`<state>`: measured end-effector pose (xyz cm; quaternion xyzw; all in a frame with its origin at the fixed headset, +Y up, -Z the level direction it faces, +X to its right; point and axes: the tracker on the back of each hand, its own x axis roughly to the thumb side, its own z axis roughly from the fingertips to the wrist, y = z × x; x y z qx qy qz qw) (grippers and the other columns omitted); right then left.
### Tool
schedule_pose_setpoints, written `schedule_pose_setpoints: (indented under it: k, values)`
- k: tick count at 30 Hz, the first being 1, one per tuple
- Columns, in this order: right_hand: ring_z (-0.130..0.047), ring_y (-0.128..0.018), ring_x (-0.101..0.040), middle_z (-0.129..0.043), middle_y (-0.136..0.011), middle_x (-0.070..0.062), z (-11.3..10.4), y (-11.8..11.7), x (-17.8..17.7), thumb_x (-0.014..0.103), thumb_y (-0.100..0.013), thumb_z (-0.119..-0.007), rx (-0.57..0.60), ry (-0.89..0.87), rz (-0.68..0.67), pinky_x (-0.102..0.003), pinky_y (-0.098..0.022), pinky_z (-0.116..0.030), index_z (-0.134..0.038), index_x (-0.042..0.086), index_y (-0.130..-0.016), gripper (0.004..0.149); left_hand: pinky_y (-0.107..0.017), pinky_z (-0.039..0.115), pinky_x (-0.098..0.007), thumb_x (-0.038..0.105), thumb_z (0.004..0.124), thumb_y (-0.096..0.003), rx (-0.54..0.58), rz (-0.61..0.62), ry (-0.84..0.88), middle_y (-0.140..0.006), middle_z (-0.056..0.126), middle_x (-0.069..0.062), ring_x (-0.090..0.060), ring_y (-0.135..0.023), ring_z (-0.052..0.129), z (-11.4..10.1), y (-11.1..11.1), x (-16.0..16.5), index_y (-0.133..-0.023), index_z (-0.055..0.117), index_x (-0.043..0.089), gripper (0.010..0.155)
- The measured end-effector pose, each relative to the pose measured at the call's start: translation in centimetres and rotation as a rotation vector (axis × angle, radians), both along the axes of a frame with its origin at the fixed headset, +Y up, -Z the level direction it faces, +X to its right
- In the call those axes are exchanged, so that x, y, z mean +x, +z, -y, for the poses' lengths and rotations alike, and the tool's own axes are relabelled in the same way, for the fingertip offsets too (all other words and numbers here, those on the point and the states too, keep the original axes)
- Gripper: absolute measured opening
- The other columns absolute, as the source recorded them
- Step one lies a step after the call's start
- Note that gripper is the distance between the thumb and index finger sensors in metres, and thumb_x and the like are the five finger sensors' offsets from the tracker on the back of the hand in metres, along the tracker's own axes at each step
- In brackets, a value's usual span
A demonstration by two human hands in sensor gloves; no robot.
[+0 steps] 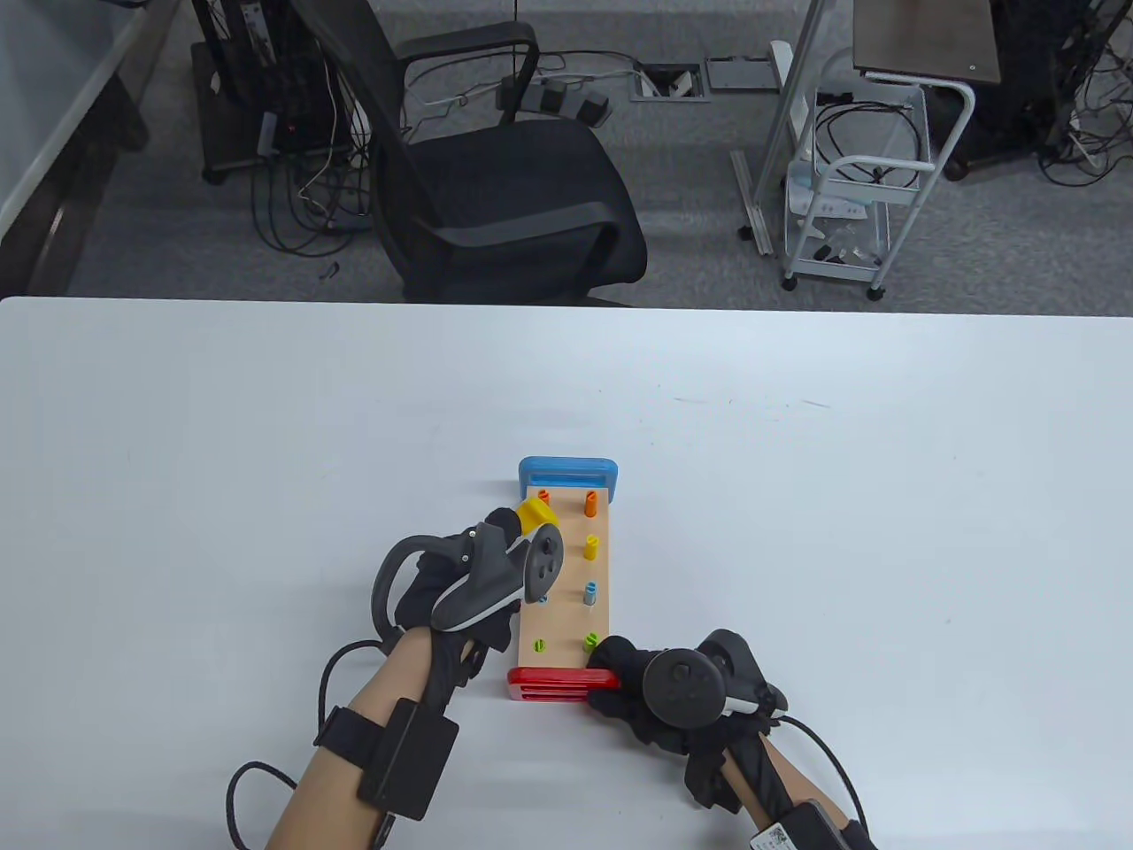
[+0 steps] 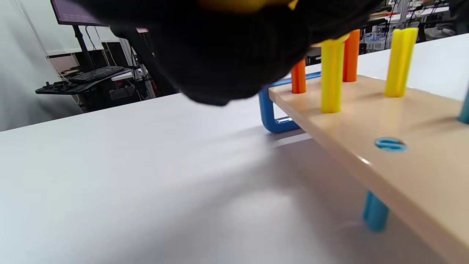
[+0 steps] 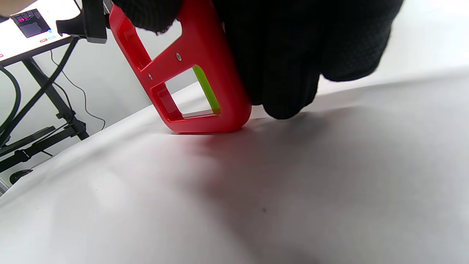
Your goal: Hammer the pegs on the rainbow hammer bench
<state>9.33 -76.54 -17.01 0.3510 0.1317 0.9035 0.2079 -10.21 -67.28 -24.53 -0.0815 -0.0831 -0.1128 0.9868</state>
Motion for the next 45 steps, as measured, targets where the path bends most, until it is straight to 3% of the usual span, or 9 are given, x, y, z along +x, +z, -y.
schedule_pose_setpoints:
  k: [6,9,10,12,23,26,41,44,45]
  values:
    - [-0.090,-0.076,-0.041,-0.084,-0.094,-0.023,0.0,0.0,0.0,0.042,-0.060,-0.058,0.004,-0.003,0.000,-0.060,-0.060,-0.072,-0.049,0.009,-0.099,0.052,-0.020,0.091,-0.028,0.051,0.079,-0.0546,0.213,0.011,0.386,-0.061,0.102,0.001,-0.016,-0.030,0.108,-2.5,0.7,-1.1,-0.096,0.070,0.008,0.060]
    - [-0.090,-0.076,-0.041,-0.084,-0.093,-0.023,0.0,0.0,0.0,0.042,-0.060,-0.057,0.007,-0.003,0.002,-0.060,-0.060,-0.073,-0.049,0.009,-0.099,0.052,-0.025,0.094,-0.020,0.053,0.073,-0.0595,-0.128,-0.099,-0.165,-0.064,0.096,0.015,-0.002,-0.034,0.109,-0.3,-0.1,-0.1,-0.095,0.060,0.017,0.053]
    - [-0.090,-0.076,-0.041,-0.084,-0.094,-0.023,0.0,0.0,0.0,0.042,-0.060,-0.058,0.006,-0.002,0.000,-0.060,-0.060,-0.073,-0.049,0.009,-0.099,0.052,-0.014,0.092,-0.024,0.048,0.084,-0.0521,0.109,0.016,0.037,-0.052,0.103,0.008,-0.010,-0.020,0.109,0.0,0.4,-0.1,-0.088,0.075,0.014,0.051]
    - [-0.090,-0.076,-0.041,-0.084,-0.094,-0.023,0.0,0.0,0.0,0.042,-0.060,-0.058,0.005,-0.003,-0.001,-0.060,-0.060,-0.073,-0.049,0.009,-0.098,0.052,-0.020,0.091,-0.024,0.048,0.081,-0.0567,-0.090,-0.056,-0.057,-0.058,0.100,0.008,-0.010,-0.027,0.108,0.0,0.1,0.3,-0.092,0.068,0.014,0.051]
    - [-0.090,-0.076,-0.041,-0.084,-0.094,-0.023,0.0,0.0,0.0,0.042,-0.060,-0.058,0.004,-0.005,-0.001,-0.060,-0.060,-0.072,-0.049,0.009,-0.098,0.052,-0.021,0.090,-0.028,0.050,0.081,-0.0545,0.180,-0.003,0.343,-0.060,0.102,0.002,-0.016,-0.030,0.108,-2.1,0.4,-1.0,-0.096,0.070,0.011,0.058]
    - [-0.090,-0.076,-0.041,-0.084,-0.094,-0.023,0.0,0.0,0.0,0.042,-0.060,-0.057,0.002,-0.006,-0.001,-0.060,-0.060,-0.072,-0.049,0.009,-0.098,0.052,-0.024,0.094,-0.020,0.053,0.074,-0.0590,-0.105,-0.096,-0.141,-0.061,0.097,0.016,-0.003,-0.032,0.109,0.2,0.0,0.4,-0.093,0.063,0.019,0.049]
    - [-0.090,-0.076,-0.041,-0.084,-0.094,-0.023,0.1,0.0,0.0,0.042,-0.060,-0.057,0.007,-0.001,0.002,-0.060,-0.060,-0.073,-0.049,0.009,-0.098,0.052,-0.022,0.090,-0.028,0.050,0.081,-0.0549,0.237,-0.016,0.313,-0.062,0.102,0.002,-0.016,-0.032,0.108,-3.0,1.0,-0.2,-0.097,0.069,0.011,0.058]
    - [-0.090,-0.076,-0.041,-0.084,-0.094,-0.023,0.1,0.0,0.0,0.042,-0.060,-0.057,0.007,-0.001,0.003,-0.060,-0.060,-0.073,-0.049,0.008,-0.099,0.052,-0.021,0.093,-0.022,0.051,0.077,-0.0579,-0.145,-0.079,-0.189,-0.059,0.099,0.013,-0.006,-0.028,0.109,0.8,-0.6,1.2,-0.093,0.066,0.016,0.050]
    - [-0.090,-0.075,-0.041,-0.084,-0.093,-0.023,0.1,0.0,-0.1,0.042,-0.060,-0.057,0.008,-0.001,0.002,-0.060,-0.060,-0.073,-0.049,0.008,-0.098,0.052,-0.020,0.092,-0.023,0.050,0.078,-0.0568,0.049,-0.032,-0.041,-0.056,0.100,0.012,-0.008,-0.026,0.108,0.2,0.2,0.9,-0.091,0.069,0.018,0.048]
